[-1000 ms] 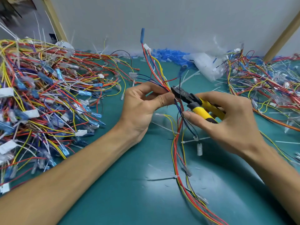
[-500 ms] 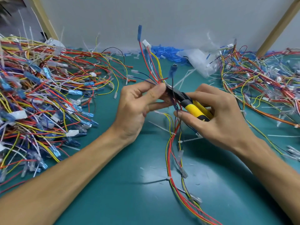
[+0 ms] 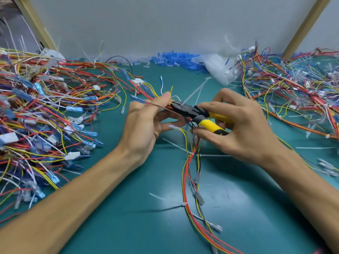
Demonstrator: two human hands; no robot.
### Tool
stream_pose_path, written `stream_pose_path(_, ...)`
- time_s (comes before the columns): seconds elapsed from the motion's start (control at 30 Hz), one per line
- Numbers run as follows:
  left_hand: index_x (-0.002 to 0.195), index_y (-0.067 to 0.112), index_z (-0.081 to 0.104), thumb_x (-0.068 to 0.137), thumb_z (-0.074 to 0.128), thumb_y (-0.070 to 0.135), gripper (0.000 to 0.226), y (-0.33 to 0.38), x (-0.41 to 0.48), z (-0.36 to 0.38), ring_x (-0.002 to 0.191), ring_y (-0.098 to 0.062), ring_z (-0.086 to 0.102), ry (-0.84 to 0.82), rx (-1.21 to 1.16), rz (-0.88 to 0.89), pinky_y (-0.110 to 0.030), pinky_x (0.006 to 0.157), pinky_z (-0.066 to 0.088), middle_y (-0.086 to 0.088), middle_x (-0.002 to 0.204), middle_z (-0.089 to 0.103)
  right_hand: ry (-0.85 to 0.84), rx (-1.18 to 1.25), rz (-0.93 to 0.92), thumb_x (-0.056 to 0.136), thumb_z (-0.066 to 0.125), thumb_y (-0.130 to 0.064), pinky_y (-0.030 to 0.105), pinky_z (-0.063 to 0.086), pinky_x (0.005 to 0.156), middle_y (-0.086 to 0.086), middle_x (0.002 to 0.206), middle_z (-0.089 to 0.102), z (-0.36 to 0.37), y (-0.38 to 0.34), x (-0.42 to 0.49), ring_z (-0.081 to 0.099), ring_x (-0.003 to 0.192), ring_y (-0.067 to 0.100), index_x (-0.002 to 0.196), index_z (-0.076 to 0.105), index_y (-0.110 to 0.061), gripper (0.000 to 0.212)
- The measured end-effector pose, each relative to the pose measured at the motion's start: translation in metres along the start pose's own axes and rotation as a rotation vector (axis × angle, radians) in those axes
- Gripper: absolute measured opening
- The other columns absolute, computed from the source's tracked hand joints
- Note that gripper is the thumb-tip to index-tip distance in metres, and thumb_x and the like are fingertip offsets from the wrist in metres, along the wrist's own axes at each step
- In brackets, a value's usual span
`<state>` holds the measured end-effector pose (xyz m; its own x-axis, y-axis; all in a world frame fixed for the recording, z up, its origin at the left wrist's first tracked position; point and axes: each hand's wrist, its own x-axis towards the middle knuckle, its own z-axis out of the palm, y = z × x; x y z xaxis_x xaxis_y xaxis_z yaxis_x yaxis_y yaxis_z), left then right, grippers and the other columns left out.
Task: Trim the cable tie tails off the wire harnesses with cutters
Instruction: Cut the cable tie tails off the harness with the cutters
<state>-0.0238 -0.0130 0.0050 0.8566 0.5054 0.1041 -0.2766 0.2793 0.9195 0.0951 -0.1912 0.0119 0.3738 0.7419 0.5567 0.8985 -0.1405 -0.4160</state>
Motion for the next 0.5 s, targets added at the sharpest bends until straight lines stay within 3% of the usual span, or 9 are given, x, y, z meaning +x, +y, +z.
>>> stream_pose_path(0.07,0.072,0.014,0.075,0.102,0.058,0.017,0.034,0.0021,0.001,-0.0006,0.065,-0.022,0.061,-0.035,0.044,-0.004,-0.032,0.058,0.056,-0.009,0.08,0.07,0.027,0.01,-0.003,0.084,0.089,-0.036,0.02,0.038,0.063,0.004,0.088,0.057,-0.0012,-0.0011,-0.0003,0.053,0.064,0.025,0.111,0.08,-0.02,0.033)
stream_pose_path(0.2,0.07,0.019,0.07,0.094,0.061,0.033,0.029,0.005,0.0018,-0.0049,0.051,-0.015,0.038,-0.073,0.116,-0.081,-0.024,0.043,0.028,-0.004,0.062,0.05,0.078,0.031,0.01,0.082,0.091,-0.032,0.018,0.038,0.063,0.004,0.085,0.058,-0.0013,-0.0066,-0.0003,0.054,0.067,0.024,0.108,0.08,-0.019,0.032)
stream_pose_path(0.33,0.064,0.015,0.069,0.095,0.055,0.037,0.04,0.008,-0.001,-0.0047,0.038,-0.017,0.045,-0.195,0.018,-0.178,-0.02,0.039,0.034,-0.005,0.05,0.05,0.076,0.061,0.047,0.08,0.092,-0.03,0.011,0.037,0.064,0.001,0.085,0.058,-0.0004,-0.0057,-0.0003,0.054,0.072,0.008,0.103,0.078,-0.013,0.033)
stream_pose_path(0.5,0.059,0.018,0.06,0.099,0.054,0.035,0.044,-0.0006,-0.0042,-0.0045,0.039,-0.019,0.043,-0.141,-0.033,-0.11,-0.021,0.039,0.031,-0.001,0.047,0.037,-0.013,0.012,0.035,0.084,0.082,-0.042,0.015,0.036,0.064,0.0,0.081,0.058,0.0033,-0.0034,0.0028,0.049,0.071,0.014,0.095,0.066,-0.009,0.039)
